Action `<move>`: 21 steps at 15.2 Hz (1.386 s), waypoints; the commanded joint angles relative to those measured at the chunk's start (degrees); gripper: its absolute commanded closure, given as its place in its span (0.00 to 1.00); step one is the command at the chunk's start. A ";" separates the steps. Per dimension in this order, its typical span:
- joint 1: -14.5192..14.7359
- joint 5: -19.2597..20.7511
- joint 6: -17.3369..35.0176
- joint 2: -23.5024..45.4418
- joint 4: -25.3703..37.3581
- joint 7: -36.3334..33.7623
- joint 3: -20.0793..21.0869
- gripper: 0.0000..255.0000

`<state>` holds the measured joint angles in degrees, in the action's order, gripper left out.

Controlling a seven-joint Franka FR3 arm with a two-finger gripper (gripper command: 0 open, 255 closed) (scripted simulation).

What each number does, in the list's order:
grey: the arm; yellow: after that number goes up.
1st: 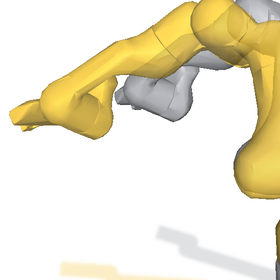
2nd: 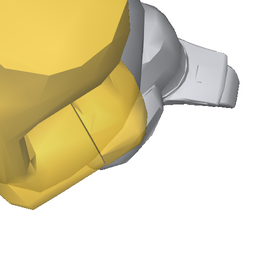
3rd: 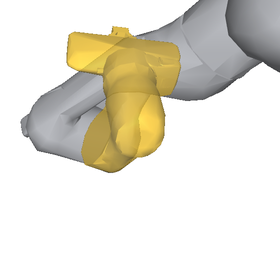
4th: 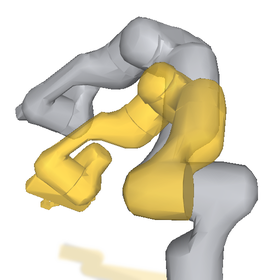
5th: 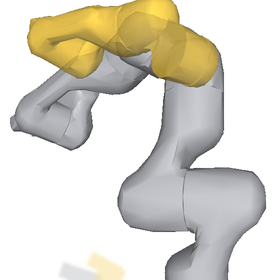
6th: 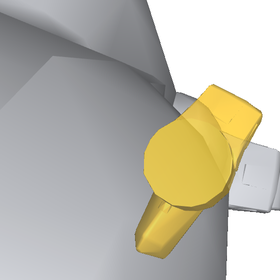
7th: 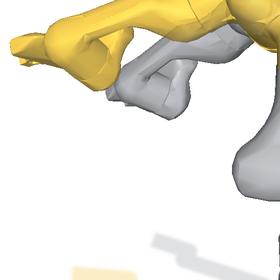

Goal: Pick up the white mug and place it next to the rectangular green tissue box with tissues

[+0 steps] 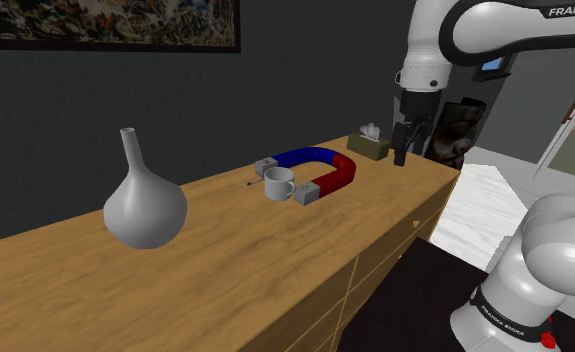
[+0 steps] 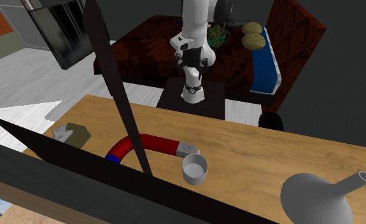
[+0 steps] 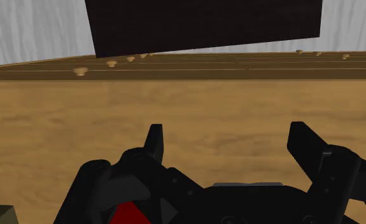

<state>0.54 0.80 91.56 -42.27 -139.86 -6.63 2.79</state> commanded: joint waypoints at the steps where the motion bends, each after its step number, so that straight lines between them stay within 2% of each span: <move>1: 0.00 0.00 0.00 0.00 0.00 0.00 0.00 0.00; 11: -0.52 -1.38 15.71 21.05 7.08 -1.94 0.44 0.00; 21: -0.74 -2.27 24.70 42.78 21.63 -3.38 0.59 0.00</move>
<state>-0.16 -1.39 115.87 -1.90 -120.46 -9.91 3.41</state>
